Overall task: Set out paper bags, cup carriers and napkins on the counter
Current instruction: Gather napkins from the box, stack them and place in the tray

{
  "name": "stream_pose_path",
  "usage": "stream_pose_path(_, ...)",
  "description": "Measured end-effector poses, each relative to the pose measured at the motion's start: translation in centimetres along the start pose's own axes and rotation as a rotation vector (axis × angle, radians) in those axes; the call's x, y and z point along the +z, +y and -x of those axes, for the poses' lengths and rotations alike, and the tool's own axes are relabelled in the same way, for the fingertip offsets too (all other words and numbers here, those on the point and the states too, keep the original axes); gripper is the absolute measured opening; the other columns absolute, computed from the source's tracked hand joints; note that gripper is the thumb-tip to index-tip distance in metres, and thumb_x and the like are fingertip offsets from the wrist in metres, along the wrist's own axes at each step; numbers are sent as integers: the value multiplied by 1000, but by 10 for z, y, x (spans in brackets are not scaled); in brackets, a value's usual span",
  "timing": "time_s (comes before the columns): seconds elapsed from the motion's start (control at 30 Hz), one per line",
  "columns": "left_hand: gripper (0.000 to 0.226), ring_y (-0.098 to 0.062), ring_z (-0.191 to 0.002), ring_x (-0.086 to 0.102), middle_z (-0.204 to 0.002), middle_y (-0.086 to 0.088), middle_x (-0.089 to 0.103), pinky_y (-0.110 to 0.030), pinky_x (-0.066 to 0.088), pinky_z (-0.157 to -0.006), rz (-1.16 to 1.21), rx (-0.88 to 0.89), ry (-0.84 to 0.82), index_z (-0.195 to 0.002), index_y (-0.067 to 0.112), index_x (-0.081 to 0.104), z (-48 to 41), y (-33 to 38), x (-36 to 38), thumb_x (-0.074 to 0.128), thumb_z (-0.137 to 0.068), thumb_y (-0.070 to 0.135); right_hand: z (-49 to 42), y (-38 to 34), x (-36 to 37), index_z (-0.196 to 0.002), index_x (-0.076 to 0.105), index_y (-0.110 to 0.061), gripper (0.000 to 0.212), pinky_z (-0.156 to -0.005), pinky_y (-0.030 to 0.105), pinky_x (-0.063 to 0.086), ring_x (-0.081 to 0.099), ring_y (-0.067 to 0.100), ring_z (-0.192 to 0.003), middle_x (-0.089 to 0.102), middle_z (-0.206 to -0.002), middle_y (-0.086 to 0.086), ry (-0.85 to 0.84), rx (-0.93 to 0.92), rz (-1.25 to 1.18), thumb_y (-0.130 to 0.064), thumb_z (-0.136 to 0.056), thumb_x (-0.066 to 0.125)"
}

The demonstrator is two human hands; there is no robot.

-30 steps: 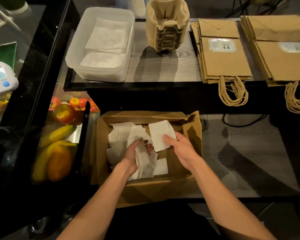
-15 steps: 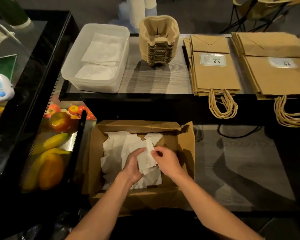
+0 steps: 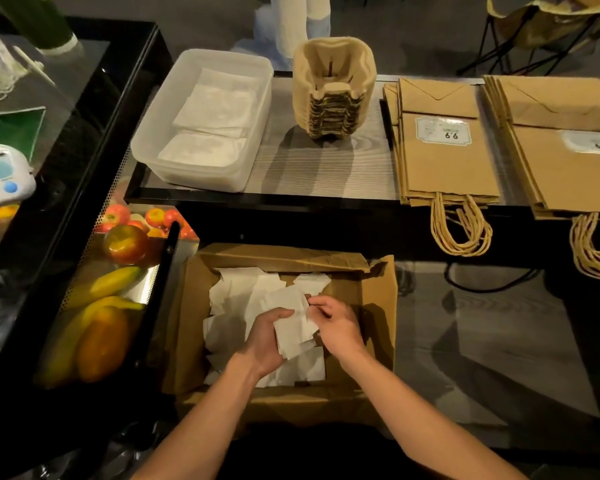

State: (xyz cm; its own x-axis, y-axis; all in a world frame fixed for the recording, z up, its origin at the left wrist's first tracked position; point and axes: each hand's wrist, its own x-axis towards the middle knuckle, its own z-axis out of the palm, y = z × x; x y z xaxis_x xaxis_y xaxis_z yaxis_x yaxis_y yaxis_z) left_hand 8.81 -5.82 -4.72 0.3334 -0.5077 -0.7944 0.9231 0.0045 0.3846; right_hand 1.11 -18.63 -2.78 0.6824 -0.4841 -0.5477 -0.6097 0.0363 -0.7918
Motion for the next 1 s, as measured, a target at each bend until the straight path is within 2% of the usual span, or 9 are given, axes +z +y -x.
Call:
stream_pose_path(0.23, 51, -39, -105, 58, -118, -21, 60, -45, 58, -75, 30, 29, 61, -135, 16, 55, -7, 4, -2, 56, -84, 16, -6, 1, -8, -121, 63, -28, 19, -75, 11, 43, 52, -2, -96, 53, -104, -21, 123, -25, 76, -26, -102, 58)
stream_pose_path(0.37, 47, -34, -87, 67, -101, -21, 69, -39, 53, -77, -57, 23, 100, -117, 2, 66, -12, 10, 2, 63, -72, 18, -8, -3, -12, -109, 63, -37, 15, -87, 28, 55, 58, 4, -103, 58, -109, -20, 145, -12, -252, -24, -102, 60)
stream_pose_path(0.43, 48, -34, -89, 68, -106, -22, 71, -41, 53, -77, -2, 58, 61, -122, 2, 67, -13, 11, 3, 65, -80, 24, -10, -6, -9, -116, 67, -30, 17, -82, 23, 54, 60, 7, -107, 64, -116, -11, 85, 14, -329, -23, -100, 63)
stream_pose_path(0.53, 61, -39, -119, 61, -132, -21, 66, -50, 48, -100, 131, 30, -43, -137, 9, 62, -11, 11, 1, 48, -99, 54, -16, -2, 3, -109, 66, -28, 12, -79, 24, 57, 63, 5, -101, 68, -113, -9, 41, 22, -129, -24, -98, 66)
stream_pose_path(0.6, 66, -39, -131, 55, -139, -24, 61, -51, 46, -106, 84, -22, -94, -139, 6, 60, -10, 9, 2, 47, -97, 56, -18, 4, 10, -109, 67, -28, 12, -78, 31, 61, 67, 7, -94, 70, -107, -11, 29, 14, 43, -31, -97, 67)
stream_pose_path(0.73, 46, -38, -112, 66, -127, -24, 68, -49, 53, -96, -18, 4, -13, -134, 0, 63, -16, 7, 2, 54, -99, 28, -27, 14, 13, -114, 69, -30, 22, -76, 20, 53, 62, 0, -89, 66, -98, -18, 107, -54, 259, -42, -102, 55)
stream_pose_path(0.83, 40, -31, -114, 66, -129, -20, 69, -48, 42, -111, 13, -27, 70, -125, 2, 69, -24, 8, -4, 49, -99, 25, -53, 26, 7, -121, 62, -24, 23, -92, 35, 56, 63, 15, -111, 65, -118, -4, 266, -49, 298, -29, -98, 63)
stream_pose_path(0.93, 38, -31, -120, 65, -123, -20, 71, -46, 43, -111, 8, -41, 132, -126, 1, 67, -30, 9, -9, 54, -97, 22, -82, 30, 7, -130, 55, -17, 46, -103, 46, 51, 50, 29, -132, 53, -139, 6, 296, 28, 492, -38, -92, 70)
stream_pose_path(1.0, 38, -32, -119, 63, -122, -21, 72, -43, 46, -107, 18, -51, 147, -125, 0, 67, -30, 10, -8, 57, -95, 21, -94, 29, 8, -129, 56, -15, 49, -108, 47, 46, 47, 32, -135, 52, -142, 9, 292, 81, 535, -42, -91, 72)
